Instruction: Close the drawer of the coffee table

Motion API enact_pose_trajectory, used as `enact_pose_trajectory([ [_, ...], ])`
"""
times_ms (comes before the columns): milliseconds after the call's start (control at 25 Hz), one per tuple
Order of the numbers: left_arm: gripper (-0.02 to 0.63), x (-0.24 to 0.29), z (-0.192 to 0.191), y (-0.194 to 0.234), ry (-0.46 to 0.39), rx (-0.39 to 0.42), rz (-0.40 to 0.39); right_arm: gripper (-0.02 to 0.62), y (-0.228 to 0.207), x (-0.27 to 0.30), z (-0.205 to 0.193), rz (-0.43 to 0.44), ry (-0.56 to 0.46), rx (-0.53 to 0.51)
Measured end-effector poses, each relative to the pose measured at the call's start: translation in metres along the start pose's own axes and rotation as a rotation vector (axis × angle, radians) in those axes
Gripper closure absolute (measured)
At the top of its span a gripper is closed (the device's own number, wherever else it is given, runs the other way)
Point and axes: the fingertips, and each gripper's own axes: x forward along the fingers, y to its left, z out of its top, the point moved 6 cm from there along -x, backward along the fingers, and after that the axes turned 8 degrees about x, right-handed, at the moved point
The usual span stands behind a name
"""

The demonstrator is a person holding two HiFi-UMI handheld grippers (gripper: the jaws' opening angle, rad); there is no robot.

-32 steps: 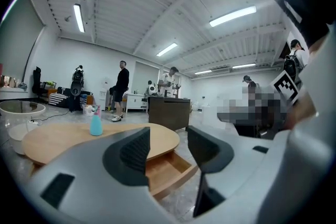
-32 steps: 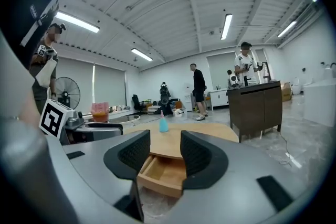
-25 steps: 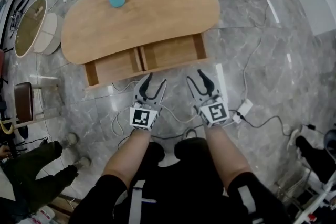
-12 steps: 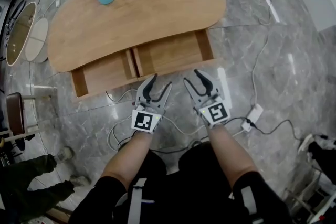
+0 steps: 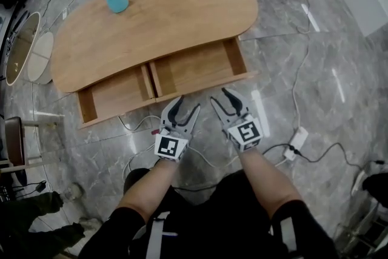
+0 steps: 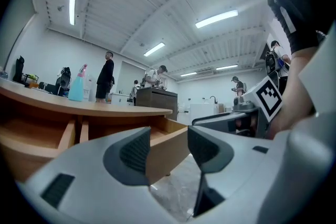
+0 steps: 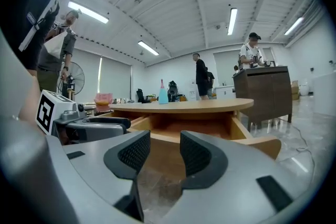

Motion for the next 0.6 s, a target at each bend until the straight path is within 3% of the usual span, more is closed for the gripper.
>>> enact_pose_trajectory([
  [360, 0.39, 0.008, -0.029, 0.0, 0.004, -0.023, 0.001, 0.425, -0.016, 0.024, -0.034, -0.031, 0.099, -0.002],
  [480, 0.39, 0.007, -0.041, 0.001, 0.02, -0.051, 0.01, 0.425, -0.026, 0.03, -0.05, -0.055, 0.082, -0.003],
  [600, 0.4, 0.009, -0.051, 0.003, 0.033, -0.026, 0.004, 0.426, -0.023, 0.033, -0.046, -0.048, 0.069, 0.001],
])
